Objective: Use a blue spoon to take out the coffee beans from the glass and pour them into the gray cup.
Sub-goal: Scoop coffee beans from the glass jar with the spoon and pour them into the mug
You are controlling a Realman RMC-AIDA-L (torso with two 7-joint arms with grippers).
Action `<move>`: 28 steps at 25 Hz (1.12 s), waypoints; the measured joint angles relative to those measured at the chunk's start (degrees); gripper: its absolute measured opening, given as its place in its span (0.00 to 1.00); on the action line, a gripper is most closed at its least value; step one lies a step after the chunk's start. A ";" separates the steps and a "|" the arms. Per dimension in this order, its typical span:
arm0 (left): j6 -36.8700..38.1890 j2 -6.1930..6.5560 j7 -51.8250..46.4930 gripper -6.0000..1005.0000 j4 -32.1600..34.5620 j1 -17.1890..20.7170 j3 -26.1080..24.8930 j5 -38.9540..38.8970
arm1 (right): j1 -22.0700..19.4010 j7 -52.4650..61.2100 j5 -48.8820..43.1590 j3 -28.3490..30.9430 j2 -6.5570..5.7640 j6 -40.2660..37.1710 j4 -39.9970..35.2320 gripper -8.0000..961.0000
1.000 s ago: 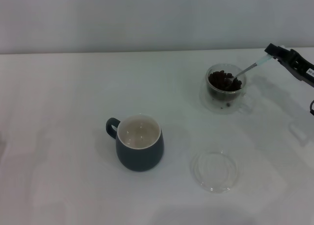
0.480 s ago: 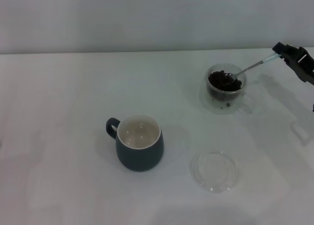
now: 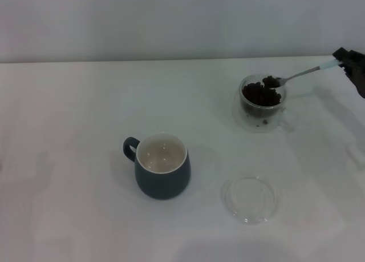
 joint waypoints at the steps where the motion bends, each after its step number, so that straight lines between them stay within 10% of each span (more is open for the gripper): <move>1: 0.00 0.00 0.00 0.86 0.00 0.00 0.00 0.00 | -0.27 0.39 0.36 0.00 -0.06 -0.48 0.00 0.16; 28: -0.40 -0.01 0.00 0.86 0.03 0.30 0.15 0.07 | 1.57 5.95 0.48 -16.40 0.74 -14.51 0.77 0.16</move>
